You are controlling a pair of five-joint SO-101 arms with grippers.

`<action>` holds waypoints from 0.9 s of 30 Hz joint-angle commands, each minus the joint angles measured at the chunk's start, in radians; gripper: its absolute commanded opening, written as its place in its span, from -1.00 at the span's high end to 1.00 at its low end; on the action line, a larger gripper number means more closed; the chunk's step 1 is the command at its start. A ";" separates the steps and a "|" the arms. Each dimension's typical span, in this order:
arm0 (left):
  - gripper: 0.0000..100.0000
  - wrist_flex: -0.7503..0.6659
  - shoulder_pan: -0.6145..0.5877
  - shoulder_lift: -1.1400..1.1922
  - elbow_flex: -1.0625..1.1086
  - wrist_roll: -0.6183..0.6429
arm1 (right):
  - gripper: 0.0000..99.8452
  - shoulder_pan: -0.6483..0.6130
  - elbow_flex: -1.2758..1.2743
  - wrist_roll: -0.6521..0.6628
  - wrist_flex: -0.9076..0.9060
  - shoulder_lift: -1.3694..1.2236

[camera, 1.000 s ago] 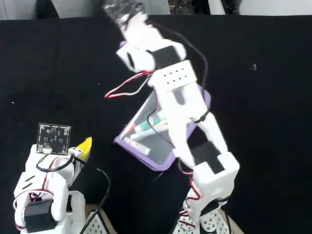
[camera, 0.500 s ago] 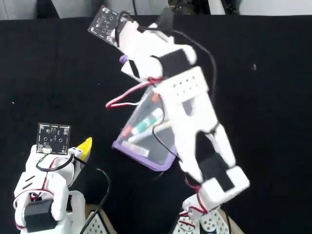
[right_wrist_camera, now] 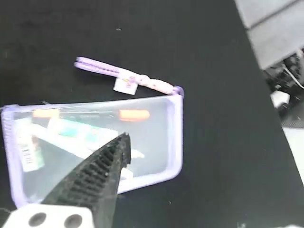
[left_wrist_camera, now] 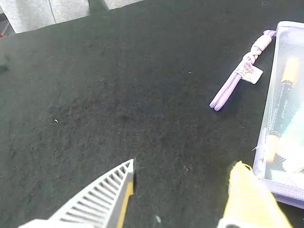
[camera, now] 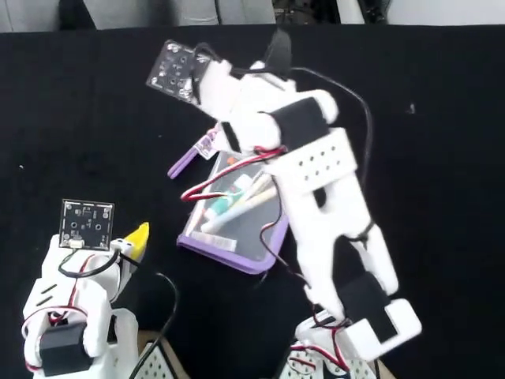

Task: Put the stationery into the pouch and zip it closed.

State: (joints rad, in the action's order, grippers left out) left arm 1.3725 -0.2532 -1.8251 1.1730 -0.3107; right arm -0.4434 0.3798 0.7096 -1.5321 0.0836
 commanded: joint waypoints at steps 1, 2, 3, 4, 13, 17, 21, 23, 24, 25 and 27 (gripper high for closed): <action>0.47 0.005 -0.004 0.000 -0.074 0.009 | -0.25 0.095 0.007 0.014 -0.005 0.119; 0.54 0.009 -0.004 0.000 -0.090 0.009 | -0.23 0.114 0.001 0.014 -0.009 0.142; 0.62 0.021 -0.004 0.000 -0.114 0.009 | -0.18 0.132 -0.004 0.011 -0.020 0.166; 0.71 0.035 -0.002 0.000 -0.145 0.009 | -0.11 0.150 -0.008 0.012 -0.041 0.189; 0.91 0.150 -0.002 -0.002 -0.366 0.141 | 0.81 0.176 -0.165 -0.150 -0.098 0.438; 0.94 0.153 -0.002 -0.002 -0.377 0.189 | 0.88 0.178 -0.266 -0.298 -0.064 0.595; 0.94 0.149 -0.005 -0.002 -0.358 0.226 | 0.88 0.178 -0.452 -0.353 -0.063 0.792; 0.94 0.143 -0.002 -0.003 -0.325 0.247 | 0.88 0.178 -0.587 -0.354 -0.044 0.908; 0.94 0.140 -0.002 -0.003 -0.305 0.256 | 0.89 0.178 -0.670 -0.358 -0.020 0.970; 0.94 0.123 -0.002 -0.003 -0.282 0.264 | 0.89 0.178 -0.753 -0.358 0.008 1.033; 0.94 0.089 -0.002 -0.003 -0.220 0.279 | 0.89 0.178 -0.928 -0.359 0.083 1.175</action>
State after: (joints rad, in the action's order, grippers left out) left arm 1.5152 -0.2547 -1.8267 0.8815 -0.0667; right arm -0.2823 -0.2509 0.3629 -1.5689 1.0119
